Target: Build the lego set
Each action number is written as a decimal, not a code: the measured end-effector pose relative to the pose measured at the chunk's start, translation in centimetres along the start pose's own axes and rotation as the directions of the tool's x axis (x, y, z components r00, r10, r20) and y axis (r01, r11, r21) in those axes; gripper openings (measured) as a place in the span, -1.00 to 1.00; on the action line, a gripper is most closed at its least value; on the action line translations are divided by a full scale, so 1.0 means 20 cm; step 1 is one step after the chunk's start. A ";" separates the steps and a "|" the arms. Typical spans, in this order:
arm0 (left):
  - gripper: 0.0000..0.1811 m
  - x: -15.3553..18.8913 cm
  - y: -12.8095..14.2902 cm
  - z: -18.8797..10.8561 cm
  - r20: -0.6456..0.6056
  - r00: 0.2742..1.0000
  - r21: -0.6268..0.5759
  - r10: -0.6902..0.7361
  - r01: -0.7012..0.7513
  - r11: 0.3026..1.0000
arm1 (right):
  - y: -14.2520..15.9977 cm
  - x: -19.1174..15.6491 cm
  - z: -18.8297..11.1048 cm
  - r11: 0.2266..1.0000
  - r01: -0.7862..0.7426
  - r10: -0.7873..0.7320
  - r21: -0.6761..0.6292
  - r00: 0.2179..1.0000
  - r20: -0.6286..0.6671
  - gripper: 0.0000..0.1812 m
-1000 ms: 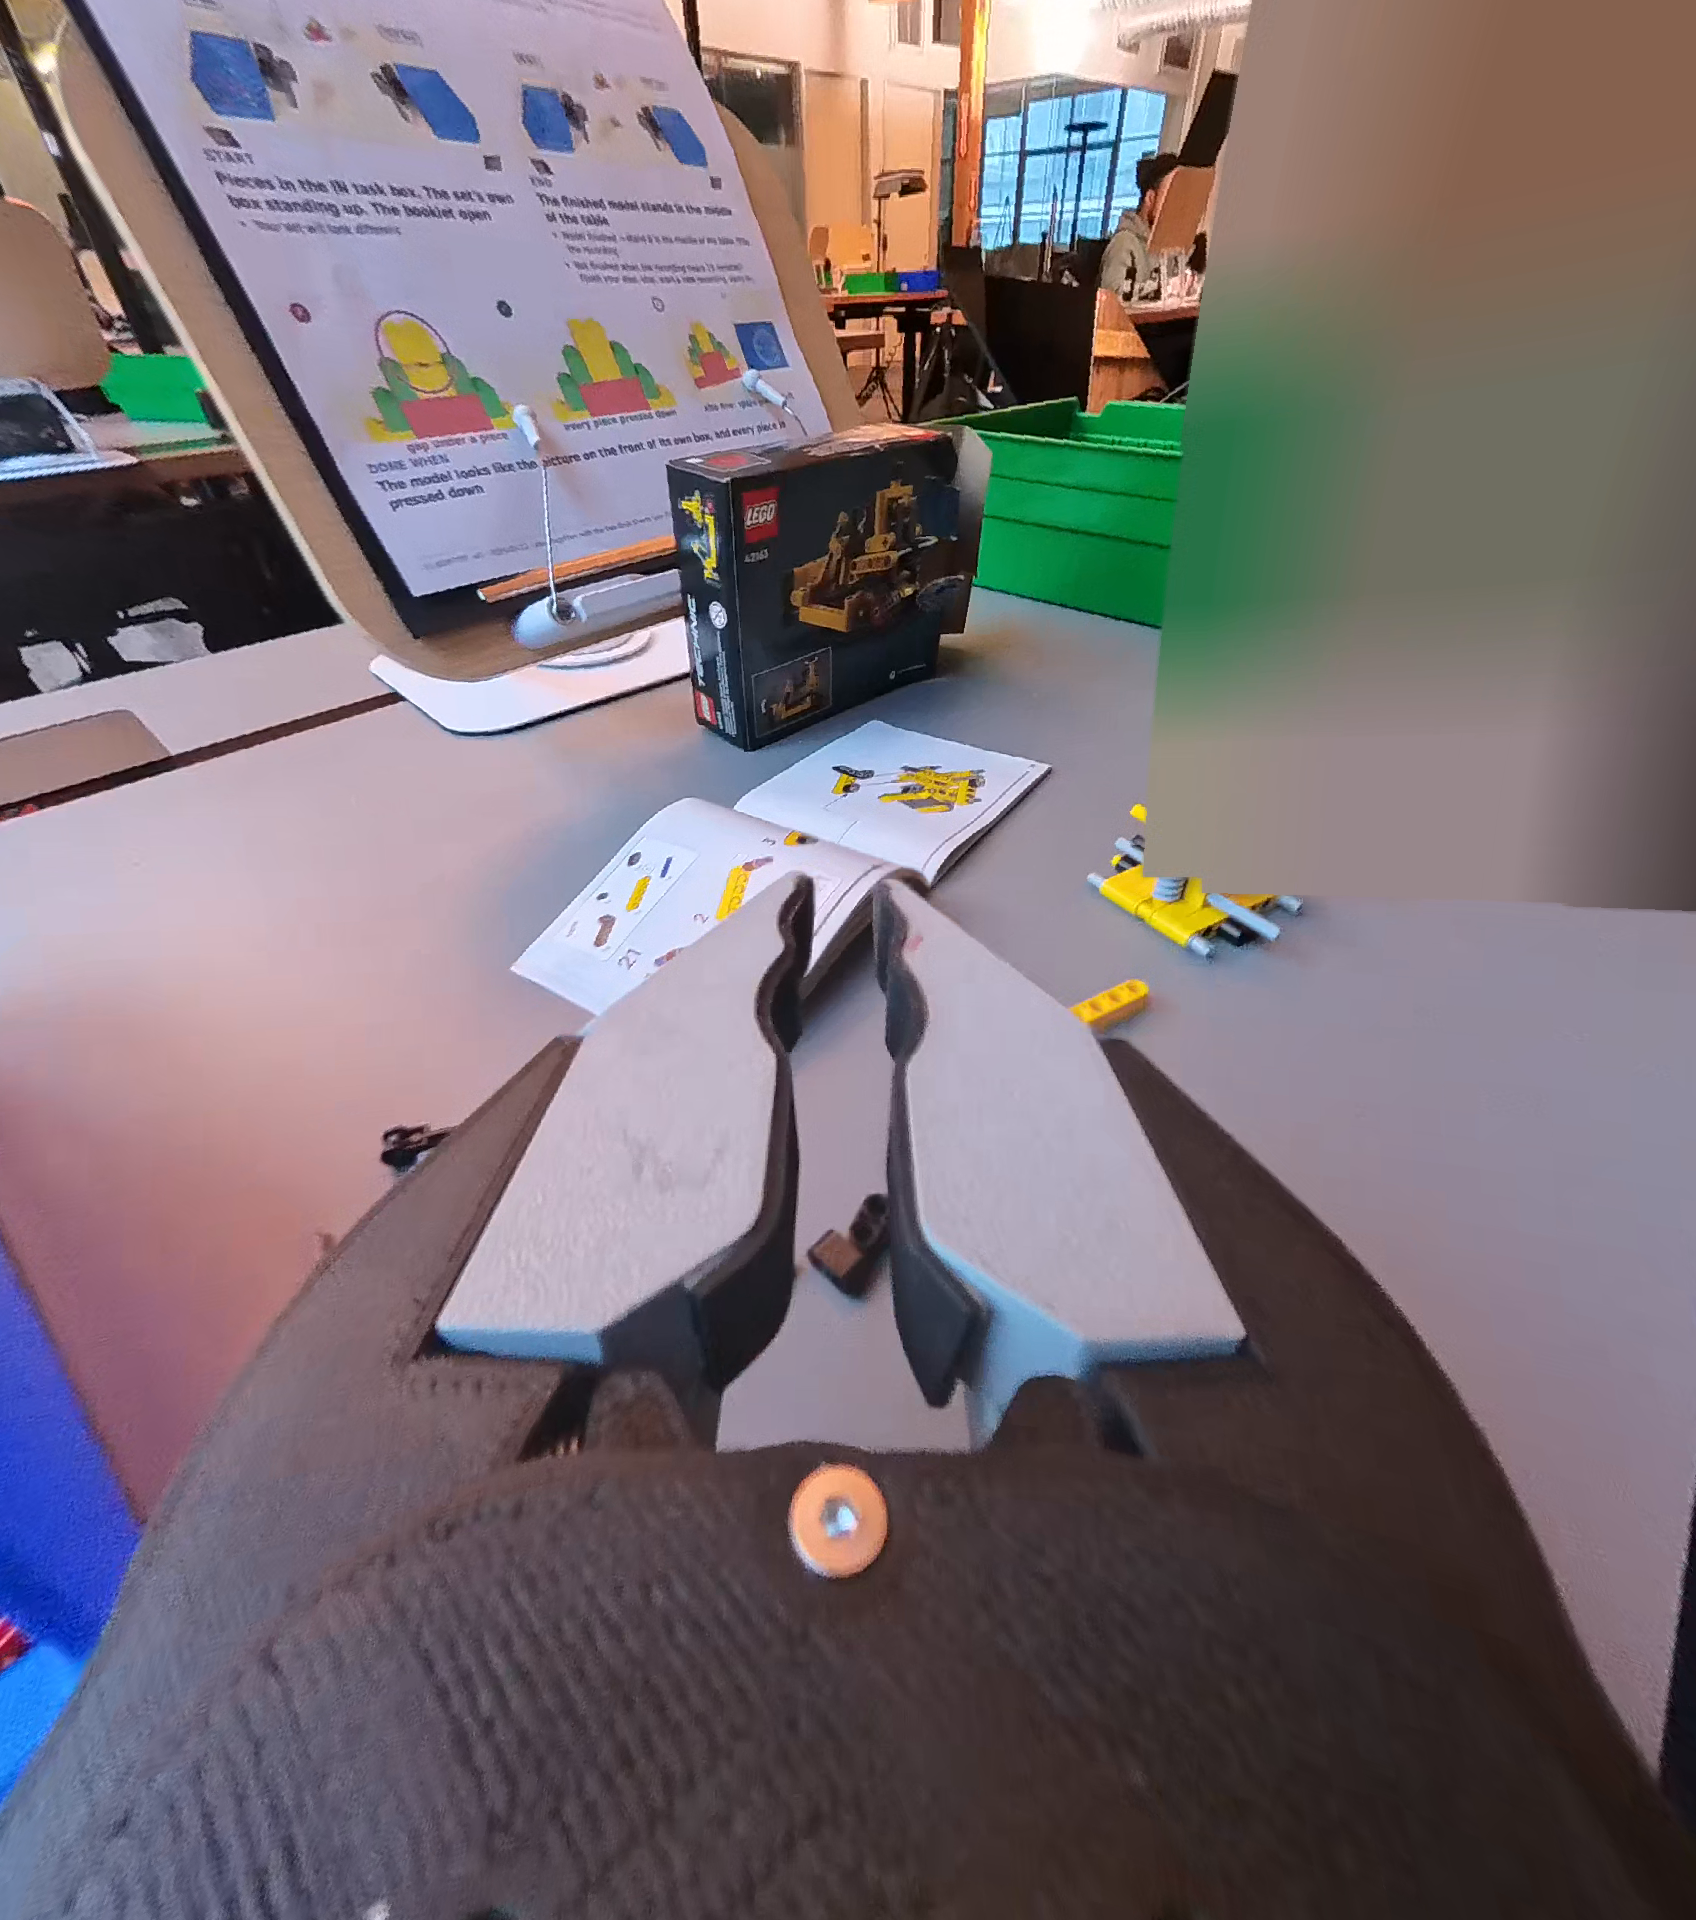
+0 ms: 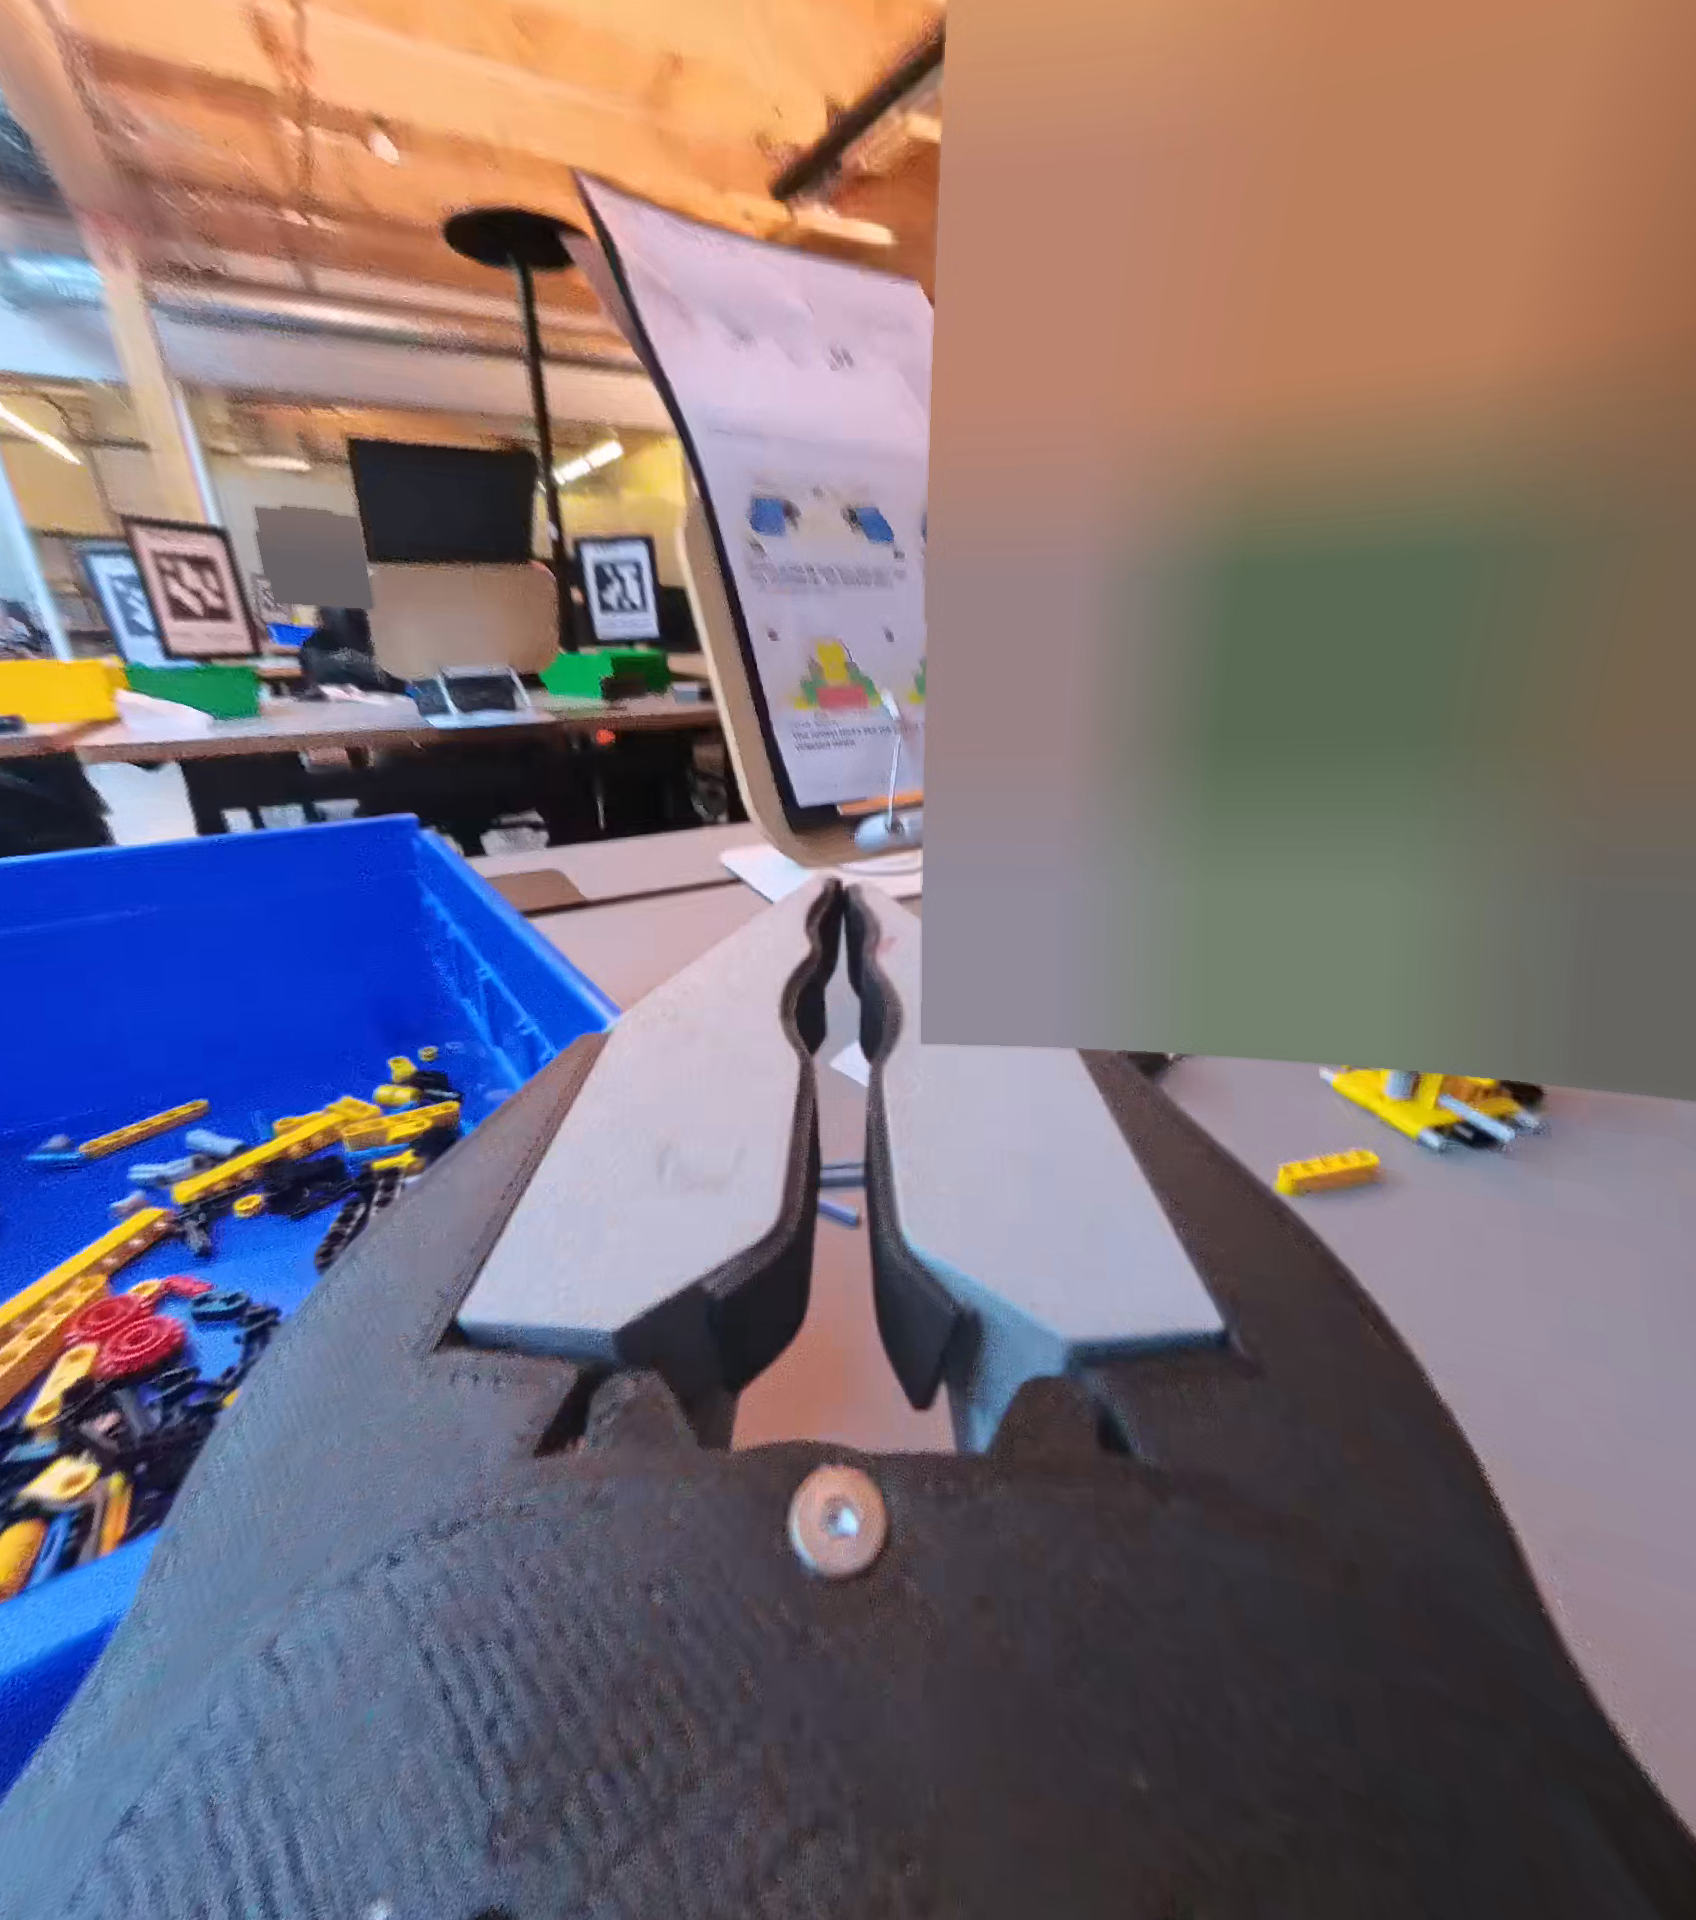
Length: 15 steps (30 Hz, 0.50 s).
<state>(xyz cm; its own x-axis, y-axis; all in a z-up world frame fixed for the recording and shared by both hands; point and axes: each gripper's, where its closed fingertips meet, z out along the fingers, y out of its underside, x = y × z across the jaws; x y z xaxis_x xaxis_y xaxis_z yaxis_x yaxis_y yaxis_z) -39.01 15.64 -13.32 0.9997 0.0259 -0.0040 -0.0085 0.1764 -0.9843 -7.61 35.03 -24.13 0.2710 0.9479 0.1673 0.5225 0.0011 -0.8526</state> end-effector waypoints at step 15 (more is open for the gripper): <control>-0.80 0.21 0.27 0.01 -0.112 0.975 -0.303 0.194 -0.219 0.928 | 0.10 0.25 -0.19 0.996 -0.064 0.074 0.069 0.985 -0.154 -0.34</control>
<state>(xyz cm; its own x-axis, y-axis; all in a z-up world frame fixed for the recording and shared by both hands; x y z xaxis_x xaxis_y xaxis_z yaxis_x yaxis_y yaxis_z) -34.77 16.83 -18.60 0.9755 -0.0509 -0.2142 -0.2194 -0.1398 -0.9656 -2.08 38.65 -23.15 0.4307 0.8848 0.1777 0.4468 -0.0380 -0.8938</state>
